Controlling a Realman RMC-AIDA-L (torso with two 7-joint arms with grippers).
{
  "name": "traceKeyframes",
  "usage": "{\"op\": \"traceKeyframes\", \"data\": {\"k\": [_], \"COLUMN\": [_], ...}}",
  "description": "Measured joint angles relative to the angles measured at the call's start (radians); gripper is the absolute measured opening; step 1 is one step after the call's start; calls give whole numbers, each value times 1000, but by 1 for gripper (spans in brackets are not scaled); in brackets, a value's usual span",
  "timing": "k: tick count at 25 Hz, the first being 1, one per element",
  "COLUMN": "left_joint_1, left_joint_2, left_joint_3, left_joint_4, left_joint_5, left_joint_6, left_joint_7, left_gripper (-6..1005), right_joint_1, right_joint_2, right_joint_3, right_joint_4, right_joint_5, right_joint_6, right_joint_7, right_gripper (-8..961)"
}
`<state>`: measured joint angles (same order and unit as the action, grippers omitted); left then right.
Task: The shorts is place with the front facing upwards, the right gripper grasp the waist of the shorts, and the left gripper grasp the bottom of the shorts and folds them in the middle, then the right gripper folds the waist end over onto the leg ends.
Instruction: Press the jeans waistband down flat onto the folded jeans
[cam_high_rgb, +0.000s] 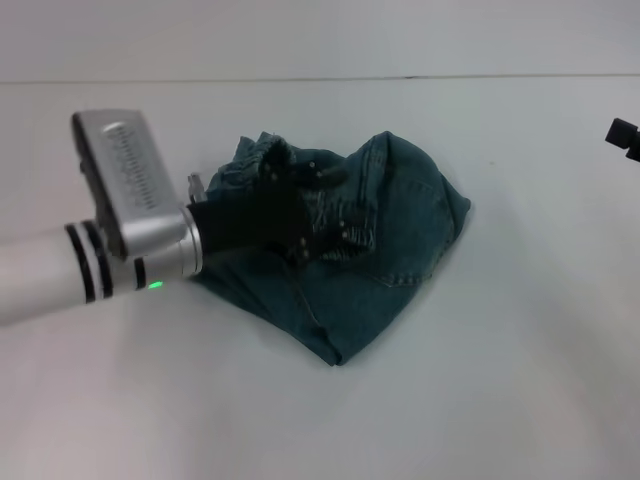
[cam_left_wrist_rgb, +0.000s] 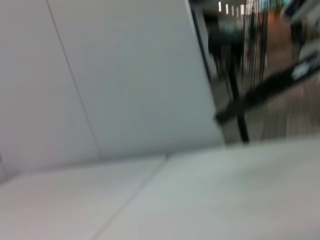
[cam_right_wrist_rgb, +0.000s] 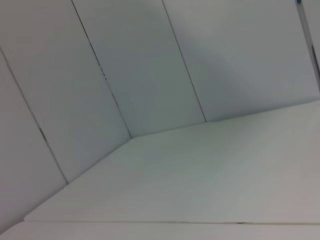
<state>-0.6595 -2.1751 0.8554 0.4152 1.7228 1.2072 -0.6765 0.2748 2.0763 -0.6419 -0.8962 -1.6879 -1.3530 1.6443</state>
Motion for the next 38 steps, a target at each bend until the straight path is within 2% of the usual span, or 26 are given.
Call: {"op": "traceKeyframes", "data": {"k": [4, 10, 13, 15, 17, 20, 21, 32, 38], "left_joint_1": [29, 160, 211, 211, 215, 202, 197, 200, 197], "left_joint_2": [0, 0, 0, 0, 0, 0, 0, 0, 0], "left_joint_3": [146, 460, 566, 566, 628, 678, 695, 723, 798], "left_joint_4": [117, 386, 486, 486, 510, 513, 515, 542, 539], "left_joint_5": [-17, -25, -23, -23, -19, -15, -11, 101, 138], "left_joint_6": [-85, -165, -210, -210, -326, -418, -456, -509, -623], "left_joint_7": [-77, -231, -273, -273, -285, -302, -305, -374, -379], "left_gripper": [495, 615, 676, 716, 759, 829, 829, 829, 830], "right_joint_1": [-8, -10, -11, -11, -10, -11, -12, -15, -14], "right_joint_2": [3, 6, 5, 5, 6, 5, 5, 5, 4], "right_joint_3": [11, 18, 19, 20, 20, 20, 20, 33, 34], "right_joint_4": [1, 11, 11, 14, 19, 25, 26, 27, 28], "right_joint_5": [-1, -1, -1, -1, 0, 0, 0, 1, 1], "right_joint_6": [0, -2, -2, -2, -3, -3, -6, -23, -23], "right_joint_7": [-3, -5, -5, -5, -5, -6, -6, -6, -4], "right_gripper": [958, 958, 957, 956, 956, 956, 956, 955, 956]}}
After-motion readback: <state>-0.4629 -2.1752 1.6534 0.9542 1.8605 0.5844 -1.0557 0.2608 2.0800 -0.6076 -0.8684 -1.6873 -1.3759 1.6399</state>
